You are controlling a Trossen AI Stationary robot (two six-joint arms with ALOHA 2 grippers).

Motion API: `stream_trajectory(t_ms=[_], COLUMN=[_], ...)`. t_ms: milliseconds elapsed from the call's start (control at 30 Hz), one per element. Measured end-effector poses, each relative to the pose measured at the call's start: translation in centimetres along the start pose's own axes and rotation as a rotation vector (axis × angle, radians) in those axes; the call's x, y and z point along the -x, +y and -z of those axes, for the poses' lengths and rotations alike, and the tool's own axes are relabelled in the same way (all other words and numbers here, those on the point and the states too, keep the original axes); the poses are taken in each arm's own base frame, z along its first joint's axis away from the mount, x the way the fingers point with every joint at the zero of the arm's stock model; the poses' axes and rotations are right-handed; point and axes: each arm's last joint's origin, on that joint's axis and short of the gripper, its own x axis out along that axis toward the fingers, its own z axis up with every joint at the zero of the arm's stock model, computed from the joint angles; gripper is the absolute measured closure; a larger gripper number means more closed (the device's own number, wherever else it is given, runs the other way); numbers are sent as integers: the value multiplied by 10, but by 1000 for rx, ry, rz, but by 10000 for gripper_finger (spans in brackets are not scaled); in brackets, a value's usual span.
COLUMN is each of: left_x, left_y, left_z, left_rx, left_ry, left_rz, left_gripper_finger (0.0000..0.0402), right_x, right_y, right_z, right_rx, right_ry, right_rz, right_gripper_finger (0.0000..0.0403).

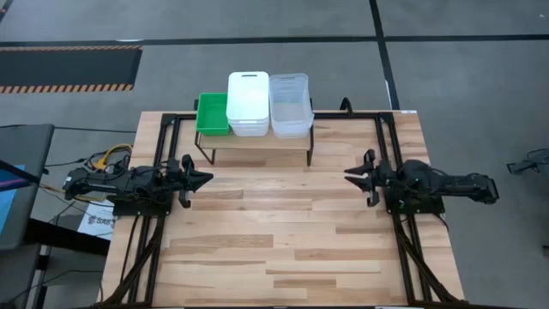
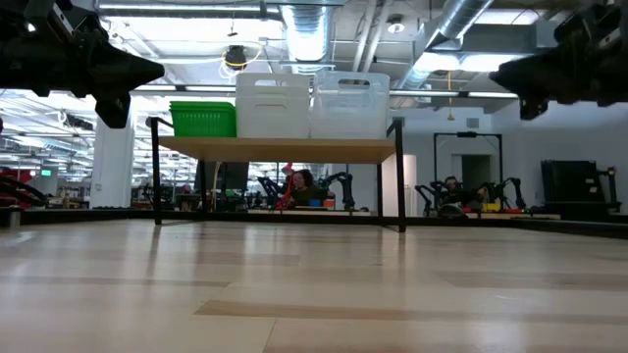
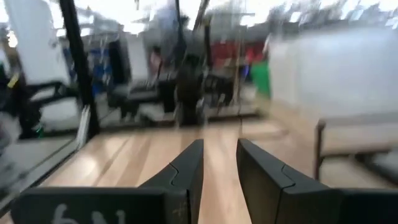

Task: Stack baskets on shelf by color
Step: Return to Home Position

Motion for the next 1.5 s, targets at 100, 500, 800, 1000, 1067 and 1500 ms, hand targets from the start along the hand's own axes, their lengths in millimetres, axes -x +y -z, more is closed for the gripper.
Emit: stream_trajectory(t_ms=[100,500,800,1000,1067,1500], left_x=[0,0,0,0,0,0], left_y=[0,-1,-1,-1,-1,-1], left_z=[0,1,1,1,1,1], left_rx=[-4,-9,-9,-9,-9,-9], left_ry=[0,16,16,16,16,15], left_rz=[0,31,31,31,31,31], left_gripper_finger=[401,401,401,401,401,401], right_x=[0,1,1,1,1,1], right_y=[2,3,2,2,2,2], right_z=[9,9,11,12,12,12], right_rx=[-26,-5,-18,-18,-18,-18], right_ry=[97,91,114,118,119,123], right_rz=[-24,-21,-19,-19,-19,-19], right_gripper_finger=[283,283,283,283,283,283])
